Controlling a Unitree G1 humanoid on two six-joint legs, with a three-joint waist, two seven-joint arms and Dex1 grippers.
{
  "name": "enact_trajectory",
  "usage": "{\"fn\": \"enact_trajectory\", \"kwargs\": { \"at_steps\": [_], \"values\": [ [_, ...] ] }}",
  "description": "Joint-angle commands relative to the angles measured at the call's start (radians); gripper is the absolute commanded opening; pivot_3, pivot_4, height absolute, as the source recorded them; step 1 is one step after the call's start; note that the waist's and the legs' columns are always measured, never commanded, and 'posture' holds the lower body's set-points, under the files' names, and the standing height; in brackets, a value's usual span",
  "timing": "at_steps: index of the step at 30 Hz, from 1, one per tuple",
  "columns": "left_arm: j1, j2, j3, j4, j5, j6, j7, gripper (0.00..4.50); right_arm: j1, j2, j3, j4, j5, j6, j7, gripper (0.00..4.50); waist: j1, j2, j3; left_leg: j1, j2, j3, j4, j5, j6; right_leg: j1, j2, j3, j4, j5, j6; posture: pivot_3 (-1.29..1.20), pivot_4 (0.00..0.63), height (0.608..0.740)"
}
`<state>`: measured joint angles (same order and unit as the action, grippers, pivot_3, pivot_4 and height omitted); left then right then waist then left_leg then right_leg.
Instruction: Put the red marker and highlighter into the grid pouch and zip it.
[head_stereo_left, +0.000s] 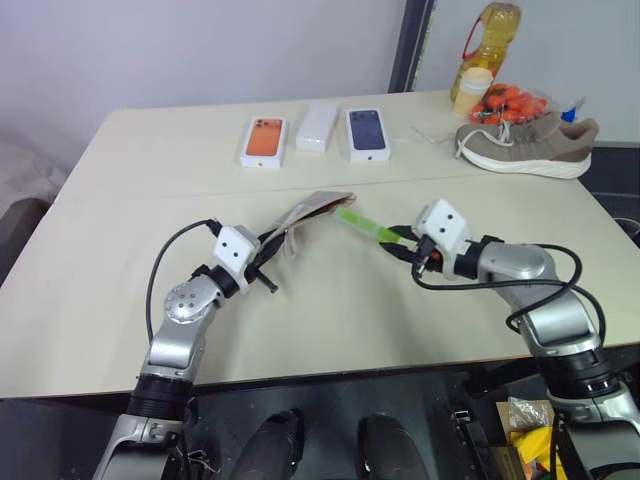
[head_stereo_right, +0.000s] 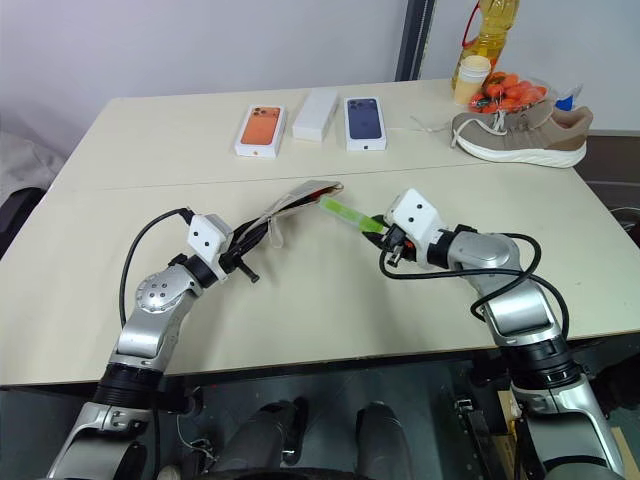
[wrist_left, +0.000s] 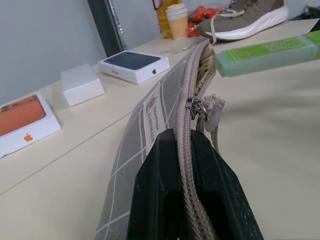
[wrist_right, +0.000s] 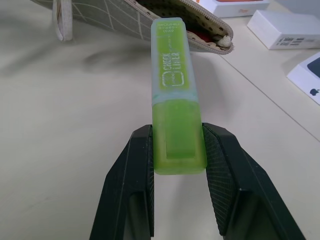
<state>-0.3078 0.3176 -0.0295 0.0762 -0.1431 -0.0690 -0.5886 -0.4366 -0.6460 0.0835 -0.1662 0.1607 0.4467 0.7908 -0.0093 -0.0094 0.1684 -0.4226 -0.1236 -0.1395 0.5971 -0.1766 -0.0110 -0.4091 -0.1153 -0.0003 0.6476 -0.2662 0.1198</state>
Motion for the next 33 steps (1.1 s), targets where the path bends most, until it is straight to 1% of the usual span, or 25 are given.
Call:
{"fn": "enact_trajectory", "kwargs": {
  "at_steps": [1,13,17,20,24,29,33],
  "values": [
    [0.007,0.008,-0.001,-0.038,-0.004,-0.017,-0.008,0.00,-0.033,0.009,-0.001,-0.037,0.006,-0.002,-0.001,0.84,0.000,0.000,0.000,0.000,0.000,0.000,0.000,0.000,0.000,0.000,0.000,0.000,0.000,0.000,0.000,0.00,0.150,0.740],
    [0.014,0.019,-0.023,-0.040,0.012,-0.041,-0.031,0.00,-0.043,0.005,0.012,-0.039,0.003,0.021,0.009,0.84,0.000,0.000,0.000,0.000,0.000,0.000,0.000,0.000,0.000,0.000,0.000,0.000,0.000,0.000,0.000,0.00,0.150,0.740],
    [0.023,0.028,-0.036,-0.057,0.012,-0.050,-0.053,0.00,-0.046,-0.014,0.043,-0.052,-0.022,0.016,0.029,0.84,0.000,0.000,0.000,0.000,0.000,0.000,0.000,0.000,0.000,0.000,0.000,0.000,0.000,0.000,0.000,0.00,0.150,0.740],
    [0.024,0.035,-0.043,-0.072,0.004,-0.048,-0.072,0.00,-0.057,-0.039,0.083,-0.071,-0.061,-0.007,0.053,0.84,0.000,0.000,0.000,0.000,0.000,0.000,0.000,0.000,0.000,0.000,0.000,0.000,0.000,0.000,0.000,0.00,0.150,0.740],
    [0.025,0.048,-0.052,-0.099,-0.011,-0.033,-0.114,0.00,-0.107,-0.034,0.130,-0.120,-0.083,-0.006,0.073,0.84,-0.002,0.000,0.000,0.000,0.000,0.000,0.000,0.000,0.000,0.000,-0.001,0.000,0.000,0.000,0.000,0.00,0.150,0.740],
    [0.005,0.074,-0.075,-0.143,-0.040,0.017,-0.188,0.00,-0.205,-0.050,0.269,-0.110,-0.232,-0.100,0.113,0.84,-0.002,0.000,0.000,0.000,0.000,0.000,0.000,0.000,0.000,-0.001,-0.001,0.000,0.000,0.000,0.000,0.00,0.150,0.740],
    [-0.012,0.091,-0.088,-0.174,-0.051,0.049,-0.224,0.00,-0.253,-0.028,0.322,-0.059,-0.311,-0.164,0.116,0.84,-0.001,0.000,0.000,-0.001,0.000,0.000,0.000,0.000,0.000,-0.001,-0.001,-0.001,0.000,0.000,0.000,0.00,0.150,0.740]
  ]
}}
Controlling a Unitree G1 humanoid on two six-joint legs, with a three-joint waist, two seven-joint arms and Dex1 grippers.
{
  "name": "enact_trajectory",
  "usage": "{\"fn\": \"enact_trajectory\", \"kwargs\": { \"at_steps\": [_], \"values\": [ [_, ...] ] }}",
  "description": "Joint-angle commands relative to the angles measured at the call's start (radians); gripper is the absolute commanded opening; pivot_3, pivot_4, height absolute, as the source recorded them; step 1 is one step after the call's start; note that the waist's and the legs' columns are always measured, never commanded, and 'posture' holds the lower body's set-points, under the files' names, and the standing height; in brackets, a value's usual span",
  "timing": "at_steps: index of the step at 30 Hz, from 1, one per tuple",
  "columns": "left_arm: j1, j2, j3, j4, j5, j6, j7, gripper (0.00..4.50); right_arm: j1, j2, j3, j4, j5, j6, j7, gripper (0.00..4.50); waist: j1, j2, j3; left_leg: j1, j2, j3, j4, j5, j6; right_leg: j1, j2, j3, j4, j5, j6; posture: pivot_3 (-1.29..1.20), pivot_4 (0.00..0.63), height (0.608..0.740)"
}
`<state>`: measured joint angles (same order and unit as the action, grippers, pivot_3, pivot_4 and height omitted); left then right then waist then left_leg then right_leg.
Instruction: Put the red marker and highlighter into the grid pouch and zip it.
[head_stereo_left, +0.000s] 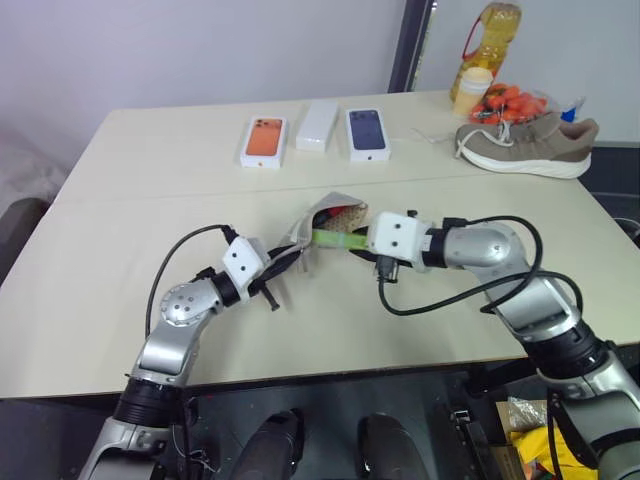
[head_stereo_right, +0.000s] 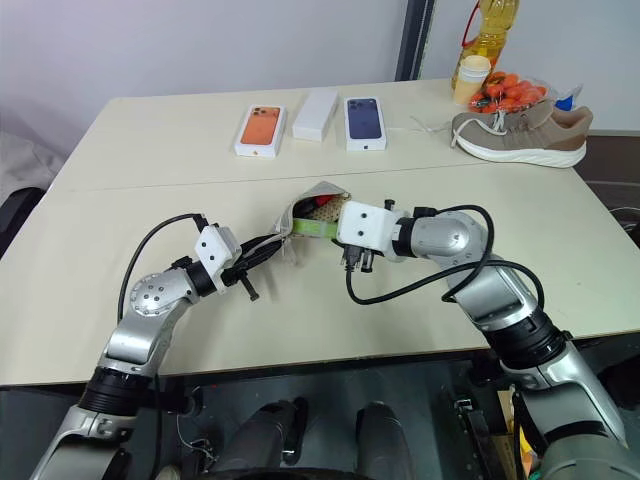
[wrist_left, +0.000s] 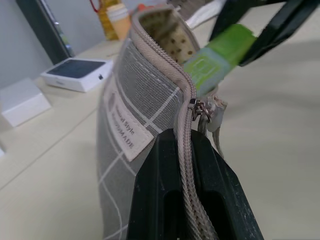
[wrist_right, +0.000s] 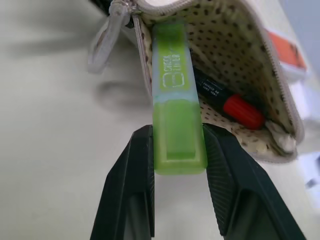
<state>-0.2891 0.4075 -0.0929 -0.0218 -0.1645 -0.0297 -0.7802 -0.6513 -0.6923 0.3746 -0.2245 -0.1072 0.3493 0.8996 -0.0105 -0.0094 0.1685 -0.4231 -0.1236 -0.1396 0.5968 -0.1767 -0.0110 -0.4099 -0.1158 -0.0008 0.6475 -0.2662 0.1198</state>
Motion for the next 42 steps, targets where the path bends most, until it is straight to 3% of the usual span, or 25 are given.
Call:
{"fn": "enact_trajectory", "kwargs": {
  "at_steps": [1,13,20,24,29,33,37,42],
  "values": [
    [-0.033,0.003,-0.025,-0.083,-0.033,0.018,-0.037,0.00,-0.045,0.018,0.037,0.010,-0.059,-0.080,0.009,0.84,0.000,0.000,0.000,0.000,0.000,0.000,0.000,0.000,0.000,0.000,0.000,0.000,0.000,0.000,0.000,0.00,0.150,0.740],
    [-0.021,0.042,0.007,-0.098,-0.047,0.042,-0.067,0.00,-0.030,-0.029,0.008,0.051,-0.133,-0.167,0.037,0.84,-0.001,0.000,0.000,0.000,0.000,0.000,0.000,0.000,0.000,0.000,0.000,0.000,0.000,0.000,0.000,0.00,0.150,0.740],
    [-0.044,0.033,0.026,-0.052,-0.047,0.052,-0.039,0.00,-0.029,0.003,-0.100,0.005,-0.039,-0.104,0.017,4.38,0.000,0.000,0.000,0.000,0.000,0.000,0.000,0.000,0.000,0.000,0.000,0.000,0.000,0.000,0.000,0.00,0.150,0.740],
    [-0.132,-0.019,0.049,0.003,-0.101,0.164,0.009,0.00,-0.042,0.056,-0.283,-0.084,0.214,0.091,0.047,4.38,0.005,-0.001,0.000,-0.001,0.000,-0.001,0.000,0.000,0.000,0.000,0.000,0.000,0.000,0.000,0.000,0.00,0.150,0.740],
    [-0.250,-0.090,0.037,0.059,-0.136,0.326,0.051,0.00,0.044,0.041,-0.392,-0.200,0.452,0.328,0.091,4.38,0.009,-0.002,0.000,-0.001,-0.001,-0.002,0.001,0.000,0.001,0.001,0.000,-0.001,0.000,0.000,0.000,0.00,0.150,0.740],
    [-0.319,-0.156,0.036,0.086,-0.172,0.480,0.094,0.00,0.120,0.121,-0.381,-0.194,0.487,0.447,-0.041,4.38,0.006,-0.002,0.000,-0.001,-0.001,-0.001,0.001,-0.001,0.001,0.000,-0.001,-0.001,0.000,0.000,0.001,0.00,0.150,0.740],
    [-0.338,-0.197,0.018,0.091,-0.153,0.490,0.113,0.00,0.133,0.260,-0.367,-0.158,0.466,0.518,-0.222,4.38,-0.005,-0.002,0.000,-0.001,0.000,-0.001,0.001,0.000,0.001,-0.001,-0.001,-0.001,0.002,0.000,0.000,0.00,0.150,0.740],
    [-0.340,-0.225,0.016,0.087,-0.155,0.502,0.128,0.00,0.124,0.348,-0.338,-0.102,0.455,0.554,-0.333,4.38,-0.001,-0.002,0.000,-0.001,-0.001,-0.001,0.001,0.000,0.000,-0.001,0.000,-0.001,0.002,0.000,0.000,0.00,0.150,0.740]
  ]
}}
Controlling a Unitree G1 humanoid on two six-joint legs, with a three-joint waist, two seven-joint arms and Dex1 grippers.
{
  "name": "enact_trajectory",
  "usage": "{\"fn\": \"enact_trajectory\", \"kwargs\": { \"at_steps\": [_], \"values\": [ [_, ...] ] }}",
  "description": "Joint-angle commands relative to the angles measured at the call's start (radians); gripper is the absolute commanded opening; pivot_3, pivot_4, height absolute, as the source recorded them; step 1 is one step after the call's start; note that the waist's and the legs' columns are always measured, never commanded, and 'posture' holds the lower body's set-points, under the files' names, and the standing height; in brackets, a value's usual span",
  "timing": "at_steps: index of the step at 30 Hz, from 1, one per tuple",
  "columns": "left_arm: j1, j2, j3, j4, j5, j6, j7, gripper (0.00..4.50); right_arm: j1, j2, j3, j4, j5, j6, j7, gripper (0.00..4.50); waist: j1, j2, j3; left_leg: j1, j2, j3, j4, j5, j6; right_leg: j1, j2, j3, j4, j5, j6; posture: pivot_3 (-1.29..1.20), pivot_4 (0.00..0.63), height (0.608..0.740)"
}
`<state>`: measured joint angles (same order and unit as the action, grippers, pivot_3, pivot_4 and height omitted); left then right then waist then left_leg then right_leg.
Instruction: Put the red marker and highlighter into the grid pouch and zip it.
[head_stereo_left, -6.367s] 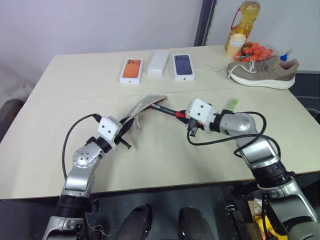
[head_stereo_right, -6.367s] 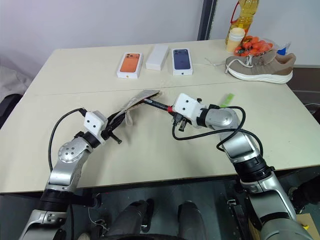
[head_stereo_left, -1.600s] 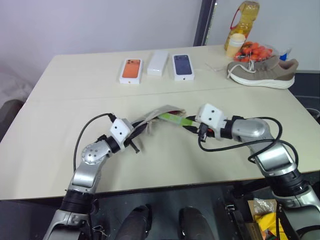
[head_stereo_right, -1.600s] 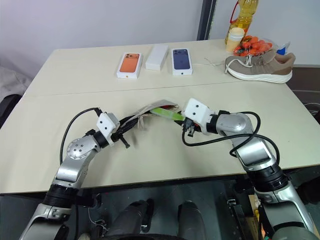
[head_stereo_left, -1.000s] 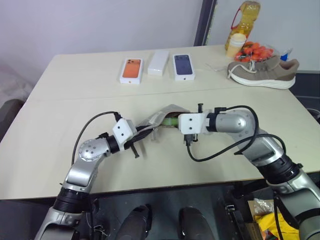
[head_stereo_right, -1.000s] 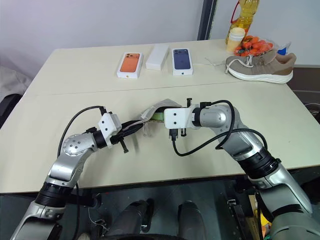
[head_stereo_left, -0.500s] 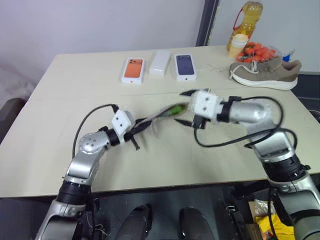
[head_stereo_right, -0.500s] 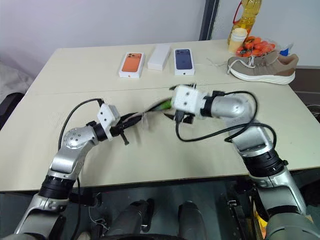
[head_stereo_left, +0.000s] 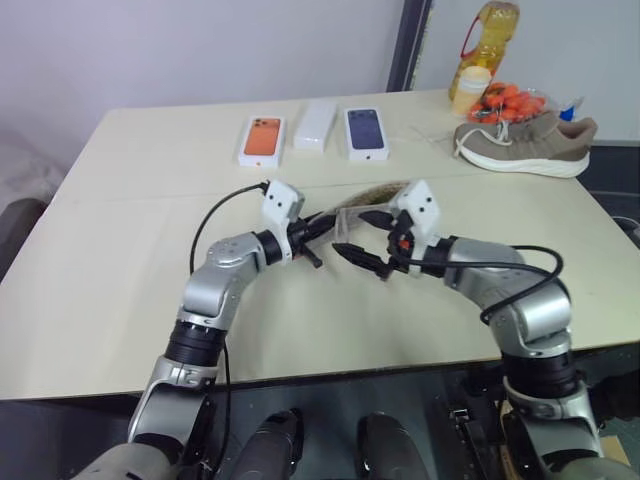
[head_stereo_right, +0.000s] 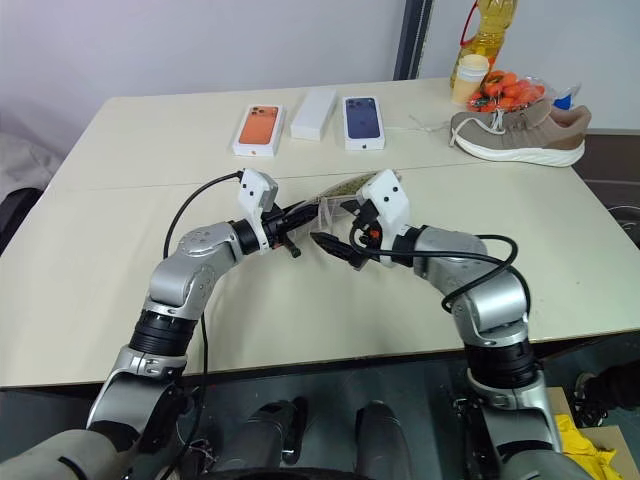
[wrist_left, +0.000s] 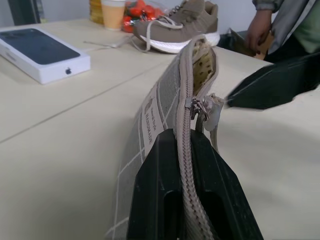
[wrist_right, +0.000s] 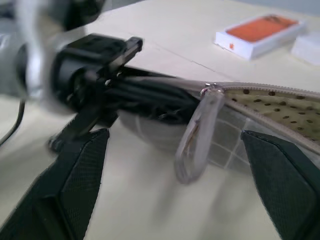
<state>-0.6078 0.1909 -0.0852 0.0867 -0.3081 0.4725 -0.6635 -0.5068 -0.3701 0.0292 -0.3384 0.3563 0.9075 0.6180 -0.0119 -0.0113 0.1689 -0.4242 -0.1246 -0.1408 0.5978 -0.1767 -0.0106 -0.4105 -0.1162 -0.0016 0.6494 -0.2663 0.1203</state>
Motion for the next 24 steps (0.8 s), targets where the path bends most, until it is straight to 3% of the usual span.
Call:
{"fn": "enact_trajectory", "kwargs": {
  "at_steps": [1,2,3,4,11,17,24],
  "values": [
    [-0.021,-0.010,0.007,-0.024,-0.012,0.001,0.013,0.00,-0.026,0.039,0.012,0.032,-0.016,-0.013,-0.070,4.38,0.001,0.000,0.000,0.000,0.000,0.000,0.000,0.000,0.000,0.000,0.000,0.000,0.000,0.000,0.000,0.00,0.150,0.740],
    [-0.020,-0.012,0.007,-0.026,-0.013,0.002,0.015,0.00,-0.035,0.053,0.011,0.060,-0.023,-0.017,-0.094,4.38,0.001,0.000,0.000,0.000,0.000,0.000,0.000,0.000,0.000,0.000,0.000,0.000,0.000,0.000,0.000,0.00,0.150,0.740],
    [-0.017,-0.014,0.008,-0.031,-0.014,0.003,0.017,0.00,-0.041,0.065,0.010,0.081,-0.029,-0.017,-0.112,3.88,0.000,0.000,0.000,0.000,0.000,0.000,0.000,0.000,0.000,0.000,0.000,0.000,0.000,0.000,0.000,0.00,0.150,0.740],
    [-0.016,-0.015,0.009,-0.035,-0.016,0.005,0.020,0.00,-0.044,0.067,0.013,0.093,-0.035,-0.022,-0.121,3.65,0.000,0.000,0.000,0.000,0.000,0.000,0.000,0.000,0.000,0.000,0.000,0.000,0.000,0.000,0.000,0.00,0.150,0.740],
    [0.006,-0.014,0.024,-0.073,-0.031,0.024,0.037,0.00,-0.048,0.054,0.013,0.106,-0.021,-0.025,-0.122,0.04,-0.001,0.000,0.000,0.000,0.000,0.000,0.000,0.000,0.000,0.000,0.000,0.000,0.000,0.000,0.000,0.00,0.150,0.740],
    [0.035,0.012,0.032,-0.091,-0.010,-0.048,0.033,0.00,-0.067,-0.013,-0.003,0.111,-0.042,-0.050,-0.113,0.04,-0.002,0.000,0.000,0.000,0.000,0.000,0.000,0.000,0.000,0.000,0.000,0.000,0.000,0.000,0.000,0.00,0.150,0.740],
    [0.100,0.134,-0.014,-0.066,0.071,-0.210,-0.053,0.00,-0.108,-0.243,-0.084,0.137,-0.077,-0.078,-0.085,0.04,0.000,0.000,0.000,0.000,0.000,0.001,0.000,0.000,0.000,0.000,0.000,0.000,0.000,0.000,0.000,0.00,0.150,0.740]
  ]
}}
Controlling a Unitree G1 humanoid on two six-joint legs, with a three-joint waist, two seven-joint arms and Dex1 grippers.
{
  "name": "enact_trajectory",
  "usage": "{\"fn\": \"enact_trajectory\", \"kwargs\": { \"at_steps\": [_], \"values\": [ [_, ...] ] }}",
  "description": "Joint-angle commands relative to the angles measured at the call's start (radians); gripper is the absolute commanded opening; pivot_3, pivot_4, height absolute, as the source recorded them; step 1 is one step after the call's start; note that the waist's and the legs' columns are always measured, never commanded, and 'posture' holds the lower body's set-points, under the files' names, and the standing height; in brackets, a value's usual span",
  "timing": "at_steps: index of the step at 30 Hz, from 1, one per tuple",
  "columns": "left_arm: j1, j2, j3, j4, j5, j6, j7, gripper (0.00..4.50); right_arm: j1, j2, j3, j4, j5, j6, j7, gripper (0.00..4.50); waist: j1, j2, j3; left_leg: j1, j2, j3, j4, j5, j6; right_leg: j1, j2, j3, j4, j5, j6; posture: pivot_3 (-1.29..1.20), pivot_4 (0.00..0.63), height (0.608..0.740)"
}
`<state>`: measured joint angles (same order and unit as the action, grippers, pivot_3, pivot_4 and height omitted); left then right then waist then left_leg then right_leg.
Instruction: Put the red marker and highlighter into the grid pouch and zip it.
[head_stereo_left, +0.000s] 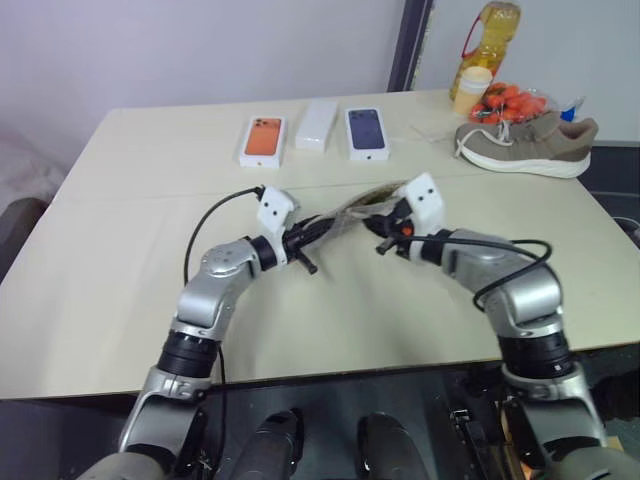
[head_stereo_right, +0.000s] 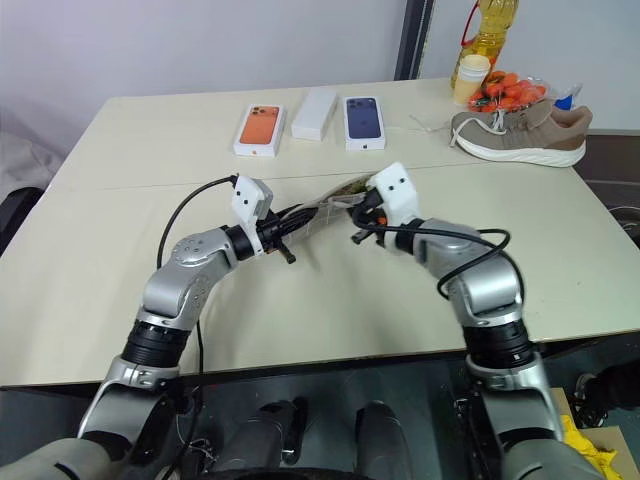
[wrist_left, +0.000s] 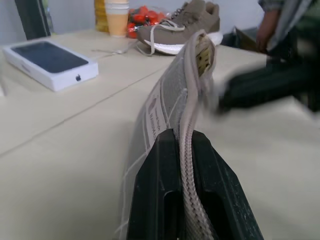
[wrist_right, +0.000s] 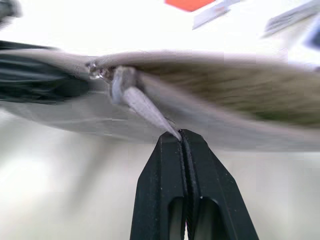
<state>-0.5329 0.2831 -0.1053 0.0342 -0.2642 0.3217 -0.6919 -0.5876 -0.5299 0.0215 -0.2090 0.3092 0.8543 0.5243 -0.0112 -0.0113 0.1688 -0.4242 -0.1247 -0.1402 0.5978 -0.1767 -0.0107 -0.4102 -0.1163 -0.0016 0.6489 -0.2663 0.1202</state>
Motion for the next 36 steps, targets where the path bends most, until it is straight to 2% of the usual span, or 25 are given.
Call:
{"fn": "enact_trajectory", "kwargs": {
  "at_steps": [1,6,13,14,15,19,21,27,31,36],
  "values": [
    [0.033,0.054,0.008,-0.006,0.031,-0.069,-0.031,0.00,-0.030,-0.123,-0.088,0.016,-0.038,-0.031,0.013,0.04,0.000,0.000,0.000,0.000,0.000,0.000,0.000,0.000,0.000,0.000,0.000,0.000,0.000,0.000,0.000,0.00,0.150,0.740],
    [0.050,0.082,0.025,0.012,0.029,-0.092,-0.041,0.00,-0.015,-0.219,-0.107,0.054,-0.056,-0.066,0.027,0.04,-0.003,0.000,0.000,0.000,0.000,0.000,0.000,0.000,0.000,0.000,-0.001,0.000,0.000,0.000,0.000,0.00,0.150,0.740],
    [0.100,0.126,0.066,-0.011,-0.042,-0.038,-0.077,0.00,0.091,-0.254,-0.083,-0.007,-0.004,-0.085,0.140,0.04,-0.004,0.000,0.000,0.000,0.001,0.001,0.000,0.000,0.001,0.001,-0.001,0.000,-0.001,0.000,0.000,0.00,0.150,0.740],
    [0.106,0.131,0.069,-0.016,-0.050,-0.030,-0.078,0.76,0.102,-0.257,-0.079,-0.017,-0.005,-0.095,0.152,0.58,-0.005,0.000,0.000,0.000,0.001,0.001,0.000,0.000,0.001,0.000,-0.001,0.000,-0.001,0.000,0.000,0.00,0.150,0.740],
    [0.138,0.147,0.086,-0.035,-0.058,-0.016,-0.074,1.01,0.137,-0.258,-0.076,-0.040,0.009,-0.108,0.180,0.80,-0.005,0.000,0.000,0.000,0.001,0.001,0.000,0.000,0.001,0.000,-0.001,0.000,-0.001,0.000,0.000,0.00,0.150,0.740],
    [0.255,0.187,0.154,-0.115,-0.103,0.054,-0.051,2.92,0.233,-0.248,-0.104,-0.082,0.049,-0.149,0.236,2.76,-0.002,0.000,0.000,0.000,0.002,0.001,-0.001,-0.001,0.001,0.000,-0.001,0.000,-0.001,0.000,0.000,0.00,0.150,0.740],
    [0.310,0.202,0.179,-0.161,-0.129,0.090,-0.051,2.93,0.271,-0.251,-0.120,-0.089,0.058,-0.176,0.255,3.63,0.001,0.000,0.000,0.000,0.001,0.001,0.000,-0.001,0.001,0.000,-0.002,0.000,-0.001,0.000,0.000,0.00,0.150,0.740],
    [0.507,0.203,0.296,-0.283,-0.152,0.126,0.046,2.93,0.398,-0.238,-0.221,-0.081,0.129,-0.246,0.315,3.63,0.006,0.000,0.000,0.000,0.001,0.001,0.000,-0.001,0.002,0.001,-0.002,0.000,-0.003,0.000,0.000,0.00,0.150,0.740],
    [0.553,0.185,0.353,-0.290,-0.133,0.094,0.124,2.93,0.395,-0.198,-0.273,-0.060,0.182,-0.239,0.297,3.63,0.007,0.000,0.000,0.000,0.002,0.001,0.000,-0.001,0.002,0.001,-0.002,0.000,-0.003,-0.002,-0.003,0.00,0.150,0.740],
    [0.582,0.188,0.401,-0.300,-0.147,0.079,0.159,2.93,0.397,-0.176,-0.259,-0.040,0.178,-0.251,0.283,3.63,0.008,0.000,0.000,0.000,0.002,0.001,0.000,-0.001,0.002,0.001,-0.002,0.001,-0.003,-0.002,-0.003,0.00,0.150,0.740]
  ]
}}
